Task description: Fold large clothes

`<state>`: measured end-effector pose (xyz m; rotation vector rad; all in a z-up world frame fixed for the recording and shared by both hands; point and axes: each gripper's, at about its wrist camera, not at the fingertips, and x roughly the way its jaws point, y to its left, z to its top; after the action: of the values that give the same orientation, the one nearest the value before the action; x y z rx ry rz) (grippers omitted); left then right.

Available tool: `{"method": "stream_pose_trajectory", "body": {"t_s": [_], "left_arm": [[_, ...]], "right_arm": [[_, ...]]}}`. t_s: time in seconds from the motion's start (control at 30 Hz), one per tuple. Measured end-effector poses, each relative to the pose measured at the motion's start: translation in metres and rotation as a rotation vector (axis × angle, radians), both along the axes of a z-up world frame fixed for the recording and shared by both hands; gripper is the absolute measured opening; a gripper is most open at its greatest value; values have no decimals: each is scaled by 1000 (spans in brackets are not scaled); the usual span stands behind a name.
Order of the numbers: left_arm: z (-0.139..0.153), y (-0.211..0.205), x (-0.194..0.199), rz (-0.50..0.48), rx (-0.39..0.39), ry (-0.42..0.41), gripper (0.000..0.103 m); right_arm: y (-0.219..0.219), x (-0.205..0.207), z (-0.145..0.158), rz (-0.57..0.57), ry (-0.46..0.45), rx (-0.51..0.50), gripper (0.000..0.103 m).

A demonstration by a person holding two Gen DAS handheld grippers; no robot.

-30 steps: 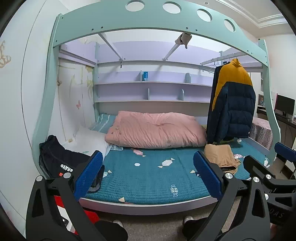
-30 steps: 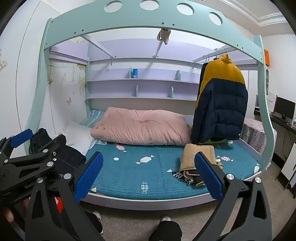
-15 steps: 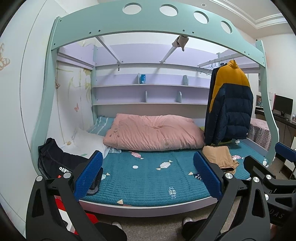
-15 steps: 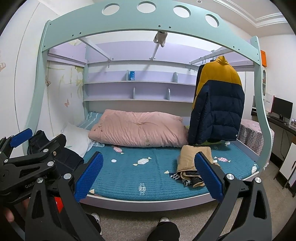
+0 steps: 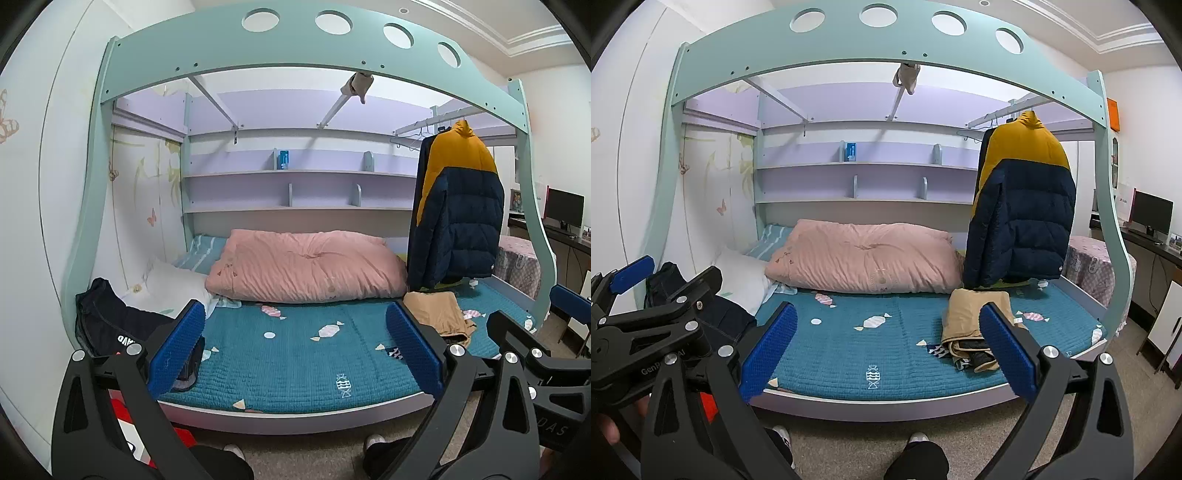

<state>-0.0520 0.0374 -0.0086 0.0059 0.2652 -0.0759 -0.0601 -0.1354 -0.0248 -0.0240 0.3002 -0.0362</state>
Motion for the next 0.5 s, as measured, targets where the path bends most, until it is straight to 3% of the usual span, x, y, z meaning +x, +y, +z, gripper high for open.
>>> {"method": "stream_pose_trajectory", "body": {"t_s": [0.5], "left_arm": [[0, -1, 0, -4, -1, -4, 98]], "right_arm": [[3, -3, 0, -17, -8, -6, 96]]}}
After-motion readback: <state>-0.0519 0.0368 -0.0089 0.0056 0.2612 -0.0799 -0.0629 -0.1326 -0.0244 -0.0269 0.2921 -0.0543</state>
